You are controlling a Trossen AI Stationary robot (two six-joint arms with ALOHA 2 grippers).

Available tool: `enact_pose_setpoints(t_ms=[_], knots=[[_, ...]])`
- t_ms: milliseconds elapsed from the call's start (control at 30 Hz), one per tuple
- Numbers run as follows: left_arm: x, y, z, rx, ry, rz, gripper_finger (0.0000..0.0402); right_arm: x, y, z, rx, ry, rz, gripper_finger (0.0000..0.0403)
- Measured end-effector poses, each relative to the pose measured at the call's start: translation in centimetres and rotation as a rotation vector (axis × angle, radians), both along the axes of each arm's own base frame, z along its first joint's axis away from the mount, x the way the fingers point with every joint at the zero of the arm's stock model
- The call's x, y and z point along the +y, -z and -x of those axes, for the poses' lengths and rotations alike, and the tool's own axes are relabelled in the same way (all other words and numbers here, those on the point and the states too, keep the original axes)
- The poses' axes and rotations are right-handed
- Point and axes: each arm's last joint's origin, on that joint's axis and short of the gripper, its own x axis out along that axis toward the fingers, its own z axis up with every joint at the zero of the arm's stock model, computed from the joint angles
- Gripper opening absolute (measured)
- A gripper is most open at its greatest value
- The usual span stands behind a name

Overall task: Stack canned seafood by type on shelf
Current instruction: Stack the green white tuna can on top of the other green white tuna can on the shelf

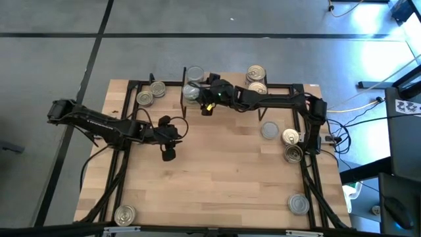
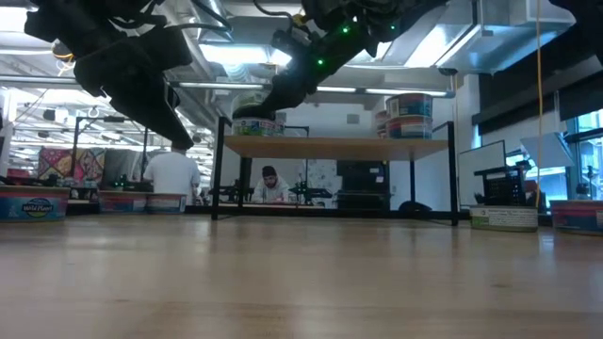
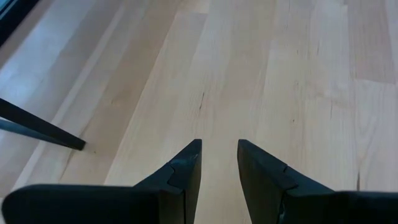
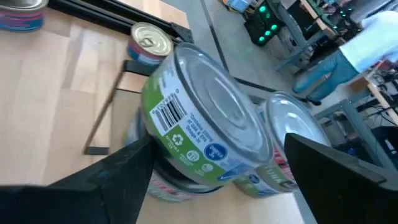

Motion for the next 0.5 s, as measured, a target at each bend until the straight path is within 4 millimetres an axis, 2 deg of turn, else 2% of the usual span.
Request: enact_pose_setpoints(t_ms=[233,500], knots=[[0.0,-0.01,-0.01,0.0,0.0,0.0,0.01,-0.21,0.06,0.16,-0.009,0.094,-0.01,0.0353],[0.0,-0.01,-0.01,-0.001,-0.002,0.002,0.01,-0.16,0.24,0.24,0.018,0.094,-0.001,0.0353]])
